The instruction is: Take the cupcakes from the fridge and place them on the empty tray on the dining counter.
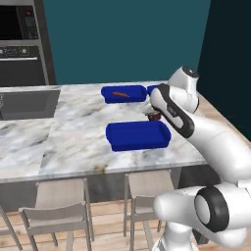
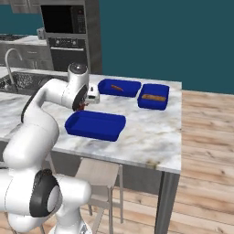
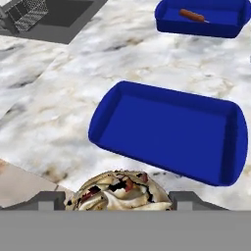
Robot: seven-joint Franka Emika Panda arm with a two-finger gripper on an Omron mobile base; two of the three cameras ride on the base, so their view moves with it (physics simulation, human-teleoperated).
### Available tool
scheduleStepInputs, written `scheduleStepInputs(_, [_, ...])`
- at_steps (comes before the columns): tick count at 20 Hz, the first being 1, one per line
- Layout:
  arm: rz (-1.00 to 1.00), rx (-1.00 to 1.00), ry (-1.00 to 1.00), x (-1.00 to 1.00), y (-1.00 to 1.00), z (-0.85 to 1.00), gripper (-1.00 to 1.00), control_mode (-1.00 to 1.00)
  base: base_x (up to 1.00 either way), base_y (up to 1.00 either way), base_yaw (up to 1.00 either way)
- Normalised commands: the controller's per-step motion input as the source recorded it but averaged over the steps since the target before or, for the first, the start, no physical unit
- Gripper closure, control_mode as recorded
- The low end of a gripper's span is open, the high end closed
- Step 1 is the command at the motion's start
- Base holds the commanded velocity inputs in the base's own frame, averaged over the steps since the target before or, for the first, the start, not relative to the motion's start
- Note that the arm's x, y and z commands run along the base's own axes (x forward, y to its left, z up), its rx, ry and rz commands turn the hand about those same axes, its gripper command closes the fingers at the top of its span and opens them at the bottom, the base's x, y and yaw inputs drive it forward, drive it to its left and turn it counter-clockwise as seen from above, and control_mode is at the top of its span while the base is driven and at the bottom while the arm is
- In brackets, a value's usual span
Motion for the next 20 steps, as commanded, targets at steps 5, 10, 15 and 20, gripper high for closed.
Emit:
scheduleStepInputs(5, [0.24,0.10,0.01,0.39,0.16,-0.54,1.00,-1.00,0.00,0.00,0.00])
scheduleStepInputs(10, [0.21,0.02,0.02,0.34,0.39,-0.29,1.00,-1.00,0.00,0.00,0.00])
scheduleStepInputs(15, [0.17,0.00,0.00,0.26,0.19,-0.28,1.00,-1.00,0.00,0.00,0.00])
scheduleStepInputs(20, [0.14,0.02,0.00,0.06,0.05,-0.26,1.00,-1.00,0.00,0.00,0.00])
